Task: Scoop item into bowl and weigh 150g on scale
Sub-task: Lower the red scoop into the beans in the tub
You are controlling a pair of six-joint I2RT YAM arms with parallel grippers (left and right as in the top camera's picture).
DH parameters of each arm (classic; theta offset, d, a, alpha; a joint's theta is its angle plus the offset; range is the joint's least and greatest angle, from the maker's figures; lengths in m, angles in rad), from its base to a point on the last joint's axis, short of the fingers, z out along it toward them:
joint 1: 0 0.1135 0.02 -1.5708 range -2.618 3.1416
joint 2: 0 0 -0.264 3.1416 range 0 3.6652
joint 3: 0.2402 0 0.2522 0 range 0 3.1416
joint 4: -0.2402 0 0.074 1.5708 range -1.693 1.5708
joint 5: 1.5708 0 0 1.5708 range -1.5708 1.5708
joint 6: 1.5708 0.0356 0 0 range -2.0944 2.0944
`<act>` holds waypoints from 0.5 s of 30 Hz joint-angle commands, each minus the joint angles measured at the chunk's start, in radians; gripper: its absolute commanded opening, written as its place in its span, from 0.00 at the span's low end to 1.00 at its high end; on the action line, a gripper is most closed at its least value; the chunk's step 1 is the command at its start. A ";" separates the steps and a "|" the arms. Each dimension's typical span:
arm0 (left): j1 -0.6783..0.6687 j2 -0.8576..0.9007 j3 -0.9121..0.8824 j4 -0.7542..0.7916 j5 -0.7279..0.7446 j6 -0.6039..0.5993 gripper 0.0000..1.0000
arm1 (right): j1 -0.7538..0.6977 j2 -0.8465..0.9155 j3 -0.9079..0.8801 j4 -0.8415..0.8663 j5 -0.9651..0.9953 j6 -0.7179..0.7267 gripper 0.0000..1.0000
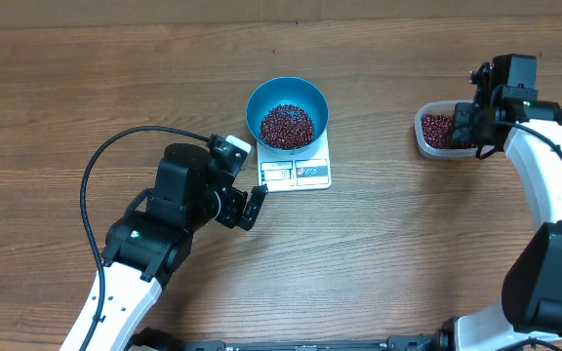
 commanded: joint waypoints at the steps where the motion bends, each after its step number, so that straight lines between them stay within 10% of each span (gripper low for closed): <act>1: 0.004 -0.017 -0.003 0.002 0.014 0.019 0.99 | 0.000 0.000 0.016 0.014 0.030 -0.025 0.04; 15: 0.004 -0.017 -0.003 0.002 0.014 0.019 1.00 | -0.002 0.000 0.016 0.008 0.101 -0.050 0.04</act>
